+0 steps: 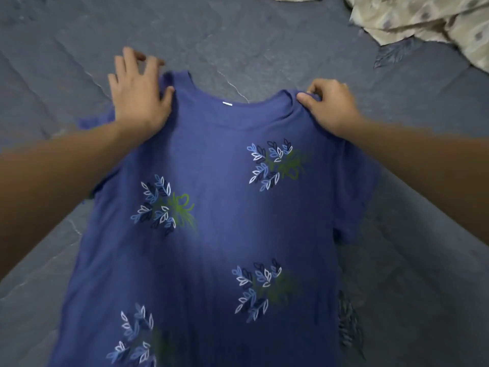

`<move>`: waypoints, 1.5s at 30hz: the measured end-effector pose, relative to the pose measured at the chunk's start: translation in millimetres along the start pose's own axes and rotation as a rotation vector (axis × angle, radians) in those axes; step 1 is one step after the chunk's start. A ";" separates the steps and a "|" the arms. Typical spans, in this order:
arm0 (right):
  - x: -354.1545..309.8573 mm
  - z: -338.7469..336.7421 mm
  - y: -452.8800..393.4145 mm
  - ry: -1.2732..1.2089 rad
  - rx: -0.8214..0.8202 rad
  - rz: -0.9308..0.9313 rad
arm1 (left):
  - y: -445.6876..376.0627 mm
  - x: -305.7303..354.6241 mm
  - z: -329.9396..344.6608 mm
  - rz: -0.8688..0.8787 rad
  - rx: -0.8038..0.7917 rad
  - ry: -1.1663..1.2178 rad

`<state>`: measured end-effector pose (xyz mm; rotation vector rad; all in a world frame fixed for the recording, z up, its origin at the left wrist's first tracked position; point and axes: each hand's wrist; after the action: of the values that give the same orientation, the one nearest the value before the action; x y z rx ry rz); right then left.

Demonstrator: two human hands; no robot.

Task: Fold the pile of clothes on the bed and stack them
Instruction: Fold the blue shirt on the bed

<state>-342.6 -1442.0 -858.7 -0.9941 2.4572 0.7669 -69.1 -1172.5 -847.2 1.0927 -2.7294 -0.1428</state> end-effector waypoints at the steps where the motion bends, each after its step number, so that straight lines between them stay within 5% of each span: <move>1: 1.1 -2.7 1.7 -0.023 -0.019 -0.003 | 19.9 10.3 4.3 0.018 0.008 0.021; 11: 11.0 -23.4 35.4 -0.037 -0.203 0.040 | 287.9 191.6 71.9 -0.050 -0.340 0.332; 20: 22.6 -28.4 52.3 0.025 -0.303 -0.012 | 449.7 292.1 116.6 -0.186 -0.420 0.377; 33: 24.0 -35.5 51.5 0.129 -0.325 -0.025 | 485.0 302.0 126.9 -0.212 -0.223 0.379; 40: 21.5 -52.1 77.3 -0.009 -0.283 -0.274 | 497.6 297.8 120.0 -0.314 -0.235 0.418; 45: 14.6 -58.7 75.7 0.068 -0.364 -0.282 | 504.1 285.2 117.5 -0.361 -0.203 0.428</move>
<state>-415.3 -1439.9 -794.8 -1.4812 2.2037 1.1180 -635.4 -1003.6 -838.2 1.3619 -2.0809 -0.2049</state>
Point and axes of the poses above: each hand's wrist, its own y-axis away from the middle knuckle, its own z-axis out of the palm, x = y × z, and after that the axes turned 14 degrees about -x, right-handed
